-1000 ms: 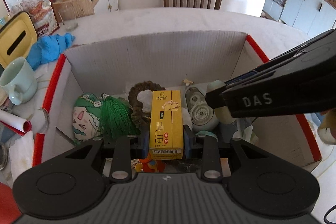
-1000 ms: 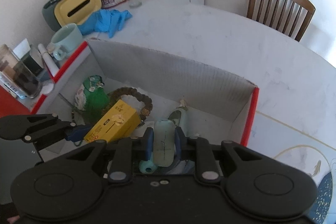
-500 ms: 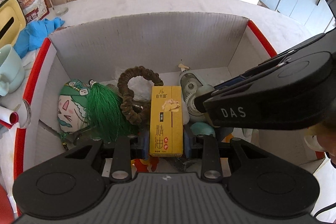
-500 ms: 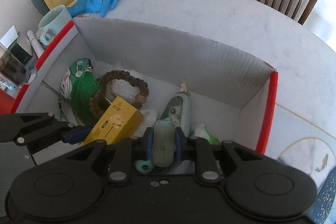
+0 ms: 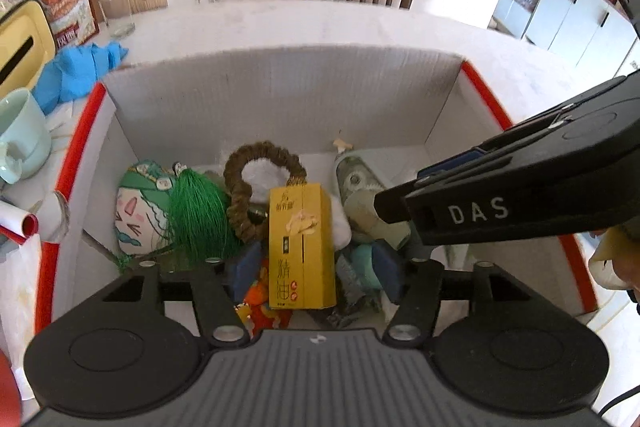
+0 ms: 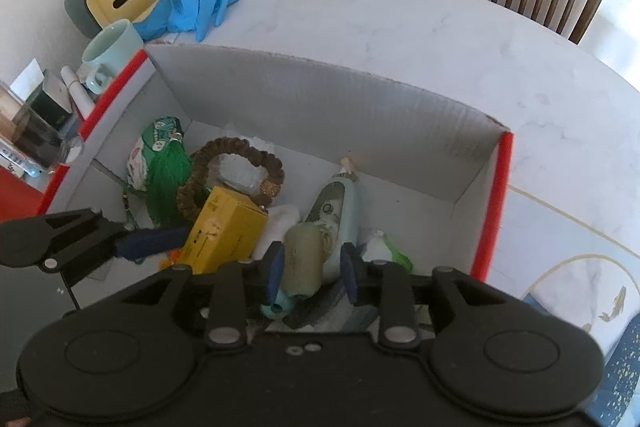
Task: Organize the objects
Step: 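Open both grippers to release the yellow box and roller into the box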
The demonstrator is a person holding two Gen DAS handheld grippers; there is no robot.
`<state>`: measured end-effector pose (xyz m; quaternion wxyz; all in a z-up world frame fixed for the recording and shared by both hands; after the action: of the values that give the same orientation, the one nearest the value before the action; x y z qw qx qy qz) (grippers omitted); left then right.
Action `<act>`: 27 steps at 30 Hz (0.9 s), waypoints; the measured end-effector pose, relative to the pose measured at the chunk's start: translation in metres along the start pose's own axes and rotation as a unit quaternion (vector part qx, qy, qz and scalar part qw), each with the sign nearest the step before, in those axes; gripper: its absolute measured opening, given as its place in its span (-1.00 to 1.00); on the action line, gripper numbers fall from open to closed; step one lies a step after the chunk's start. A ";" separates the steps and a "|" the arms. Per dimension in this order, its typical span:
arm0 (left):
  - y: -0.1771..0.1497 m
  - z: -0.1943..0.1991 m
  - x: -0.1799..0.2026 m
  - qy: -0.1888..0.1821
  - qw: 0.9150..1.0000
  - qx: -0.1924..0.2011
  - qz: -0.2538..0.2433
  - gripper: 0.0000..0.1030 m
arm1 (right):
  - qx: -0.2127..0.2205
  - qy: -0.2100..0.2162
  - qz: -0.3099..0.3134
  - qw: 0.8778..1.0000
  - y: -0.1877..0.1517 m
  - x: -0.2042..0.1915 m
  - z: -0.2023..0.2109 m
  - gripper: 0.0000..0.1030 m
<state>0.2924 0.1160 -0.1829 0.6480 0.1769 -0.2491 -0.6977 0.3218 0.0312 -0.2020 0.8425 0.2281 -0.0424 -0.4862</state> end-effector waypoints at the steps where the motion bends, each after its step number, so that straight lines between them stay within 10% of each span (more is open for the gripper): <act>1: 0.001 0.003 0.001 -0.001 1.000 0.003 0.001 0.20 | 0.003 0.002 0.001 1.000 0.000 0.000 0.004 -0.37; 27: 0.022 0.104 0.016 0.022 0.991 0.131 0.003 0.59 | 0.144 0.064 0.024 0.987 -0.019 0.000 0.123 0.23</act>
<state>0.2497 0.1114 -0.0839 0.6266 0.2747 -0.3242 -0.6533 0.2708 -0.0191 -0.0999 0.8130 0.3769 -0.0638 -0.4393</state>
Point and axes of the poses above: each gripper's, at about its wrist camera, not at the fingertips, and z roughly against the way its jaws point, x to its right, y to its top, the point moved 8 cm from there along -z, roughly the way its jaws point, and after that the axes turned 1 degree about x, right-handed, at the moved point
